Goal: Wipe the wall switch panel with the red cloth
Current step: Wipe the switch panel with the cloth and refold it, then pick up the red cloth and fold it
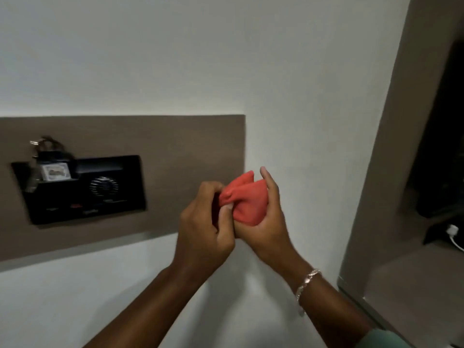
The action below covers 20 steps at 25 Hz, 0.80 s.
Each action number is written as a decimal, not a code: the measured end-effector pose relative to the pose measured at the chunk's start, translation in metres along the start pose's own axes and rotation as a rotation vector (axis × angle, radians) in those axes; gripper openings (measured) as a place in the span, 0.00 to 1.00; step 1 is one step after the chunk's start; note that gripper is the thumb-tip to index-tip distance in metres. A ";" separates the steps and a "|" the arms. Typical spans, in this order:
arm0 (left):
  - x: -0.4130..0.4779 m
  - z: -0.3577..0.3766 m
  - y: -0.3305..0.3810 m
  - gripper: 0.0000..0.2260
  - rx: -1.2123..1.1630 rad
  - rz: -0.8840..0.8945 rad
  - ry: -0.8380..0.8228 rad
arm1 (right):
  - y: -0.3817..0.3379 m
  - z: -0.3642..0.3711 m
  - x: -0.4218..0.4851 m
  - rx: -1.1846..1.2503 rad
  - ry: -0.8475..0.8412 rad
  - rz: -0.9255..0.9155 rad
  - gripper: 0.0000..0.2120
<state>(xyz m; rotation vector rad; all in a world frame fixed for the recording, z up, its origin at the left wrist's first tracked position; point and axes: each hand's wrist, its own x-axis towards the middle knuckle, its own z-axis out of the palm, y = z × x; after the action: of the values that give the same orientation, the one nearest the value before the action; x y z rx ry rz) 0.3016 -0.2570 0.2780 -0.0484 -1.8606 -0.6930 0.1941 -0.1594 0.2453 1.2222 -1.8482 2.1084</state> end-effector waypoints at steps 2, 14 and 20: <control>-0.012 0.049 0.007 0.07 -0.181 -0.182 -0.004 | 0.020 -0.052 -0.008 0.076 -0.005 0.169 0.44; -0.175 0.383 0.009 0.08 -0.609 -1.292 -0.399 | 0.188 -0.338 -0.123 0.098 0.548 0.683 0.26; -0.231 0.460 -0.014 0.23 -0.968 -1.596 -0.490 | 0.271 -0.400 -0.142 -0.411 0.505 0.703 0.20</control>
<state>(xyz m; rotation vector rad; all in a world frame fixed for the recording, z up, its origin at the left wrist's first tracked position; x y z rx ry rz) 0.0010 0.0194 -0.0359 0.7707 -1.4843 -2.8002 -0.0559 0.1740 -0.0375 -0.0791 -2.4576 1.8589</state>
